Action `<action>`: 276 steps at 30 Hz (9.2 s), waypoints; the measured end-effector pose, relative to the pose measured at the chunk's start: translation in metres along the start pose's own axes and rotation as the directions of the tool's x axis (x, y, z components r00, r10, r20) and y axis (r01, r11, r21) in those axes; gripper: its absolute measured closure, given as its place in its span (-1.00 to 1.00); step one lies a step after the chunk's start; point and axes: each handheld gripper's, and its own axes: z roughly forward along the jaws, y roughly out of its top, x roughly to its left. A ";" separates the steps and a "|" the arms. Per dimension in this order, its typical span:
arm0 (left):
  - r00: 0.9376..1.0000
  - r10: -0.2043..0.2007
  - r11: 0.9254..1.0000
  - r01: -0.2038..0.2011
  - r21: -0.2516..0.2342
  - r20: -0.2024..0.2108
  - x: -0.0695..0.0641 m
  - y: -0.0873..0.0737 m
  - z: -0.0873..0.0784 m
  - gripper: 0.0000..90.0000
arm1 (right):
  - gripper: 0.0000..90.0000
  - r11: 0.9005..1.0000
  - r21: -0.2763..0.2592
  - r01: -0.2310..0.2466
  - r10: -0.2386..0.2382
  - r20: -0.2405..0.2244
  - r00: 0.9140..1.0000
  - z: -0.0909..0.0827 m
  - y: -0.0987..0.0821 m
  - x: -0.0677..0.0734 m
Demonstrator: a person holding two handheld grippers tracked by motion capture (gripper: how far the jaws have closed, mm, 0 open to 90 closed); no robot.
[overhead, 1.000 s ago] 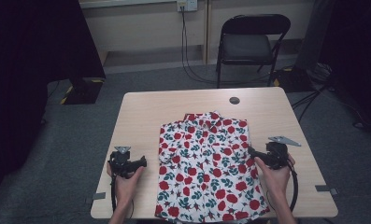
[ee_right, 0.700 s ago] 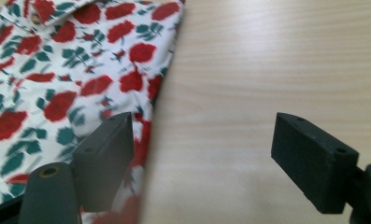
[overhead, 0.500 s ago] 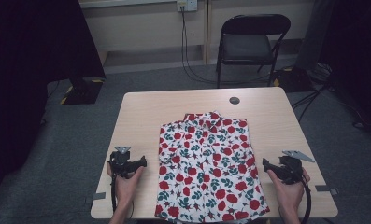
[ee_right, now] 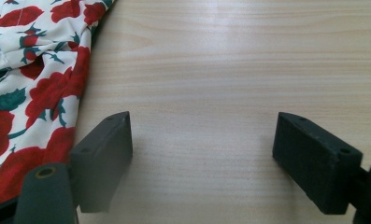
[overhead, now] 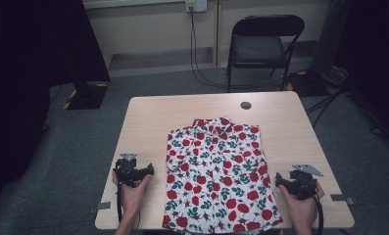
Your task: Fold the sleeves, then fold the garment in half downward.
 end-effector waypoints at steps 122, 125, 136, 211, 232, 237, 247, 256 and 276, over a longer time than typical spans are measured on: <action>0.946 0.118 0.986 -0.147 0.077 0.302 -0.060 0.122 0.086 -0.20 | 0.04 0.991 0.134 0.017 0.027 -0.323 0.946 0.131 0.170 0.023; 0.940 0.121 0.985 -0.154 0.082 0.320 -0.062 0.122 0.088 -0.16 | 0.05 0.989 0.149 0.013 0.035 -0.313 0.949 0.137 0.170 0.024; 0.946 0.098 0.986 -0.135 0.099 0.309 -0.061 0.122 0.097 0.01 | 0.19 0.984 0.179 0.023 0.031 -0.297 0.954 0.152 0.168 0.036; 0.943 0.166 0.986 -0.155 -0.062 0.288 -0.079 0.116 0.043 0.95 | 0.94 0.998 0.014 0.068 -0.060 -0.305 0.950 0.090 0.177 0.054; 0.928 0.189 0.980 -0.159 -0.117 0.321 -0.076 0.108 0.018 0.95 | 0.94 0.996 -0.058 0.070 -0.085 -0.323 0.943 0.054 0.174 0.057; 0.924 0.196 0.978 -0.161 -0.130 0.328 -0.075 0.105 0.010 0.95 | 0.94 0.995 -0.073 0.069 -0.089 -0.325 0.942 0.045 0.171 0.057; 0.918 0.204 0.976 -0.164 -0.144 0.341 -0.074 0.098 0.001 0.95 | 0.94 0.994 -0.089 0.058 -0.085 -0.342 0.936 0.036 0.157 0.059; 0.912 0.198 0.976 -0.148 -0.161 0.360 -0.069 0.088 -0.008 0.95 | 0.94 0.993 -0.095 0.065 -0.094 -0.347 0.933 0.027 0.148 0.056; 0.912 0.219 0.968 -0.159 -0.193 0.347 -0.070 0.067 -0.025 0.95 | 0.94 0.992 -0.106 0.074 -0.107 -0.361 0.926 0.007 0.125 0.050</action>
